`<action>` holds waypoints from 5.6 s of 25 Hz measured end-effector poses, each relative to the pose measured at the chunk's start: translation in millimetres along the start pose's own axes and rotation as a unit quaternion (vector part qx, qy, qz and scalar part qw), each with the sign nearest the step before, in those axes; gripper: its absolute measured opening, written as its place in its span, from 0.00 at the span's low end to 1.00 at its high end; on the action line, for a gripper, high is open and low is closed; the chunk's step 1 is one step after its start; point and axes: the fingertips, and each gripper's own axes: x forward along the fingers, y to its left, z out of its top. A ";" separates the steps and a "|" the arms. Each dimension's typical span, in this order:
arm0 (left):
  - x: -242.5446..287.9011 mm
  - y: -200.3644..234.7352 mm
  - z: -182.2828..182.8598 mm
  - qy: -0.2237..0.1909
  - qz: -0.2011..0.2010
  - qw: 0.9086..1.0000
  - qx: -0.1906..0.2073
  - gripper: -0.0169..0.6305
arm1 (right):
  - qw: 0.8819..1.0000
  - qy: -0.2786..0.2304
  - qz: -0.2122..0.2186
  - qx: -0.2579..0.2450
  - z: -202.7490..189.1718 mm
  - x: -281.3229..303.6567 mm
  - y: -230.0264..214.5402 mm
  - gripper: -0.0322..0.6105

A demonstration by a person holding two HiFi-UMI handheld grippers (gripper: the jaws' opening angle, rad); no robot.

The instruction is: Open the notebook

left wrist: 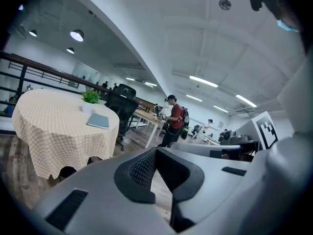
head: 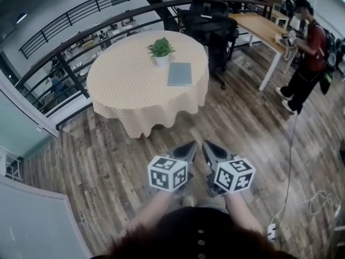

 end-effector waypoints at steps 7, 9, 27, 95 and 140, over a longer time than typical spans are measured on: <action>24.0 9.6 -0.6 0.001 0.003 1.000 -0.019 0.04 | 1.000 0.020 0.003 0.013 -6.9 12.8 -22.4 0.07; 26.9 12.1 -2.3 0.004 0.004 1.000 -0.021 0.04 | 0.999 0.023 0.001 0.022 -10.7 15.0 -28.0 0.07; 109.0 103.8 47.4 0.018 0.010 1.000 -0.011 0.04 | 0.999 0.017 -0.004 0.052 30.3 118.2 -93.5 0.07; 321.2 290.9 103.8 0.217 0.027 0.965 0.147 0.13 | 0.990 0.100 -0.049 0.087 107.3 336.1 -245.3 0.07; 373.0 316.3 59.3 0.303 0.060 0.905 0.294 0.16 | 0.979 0.115 -0.046 0.161 64.1 343.8 -280.5 0.07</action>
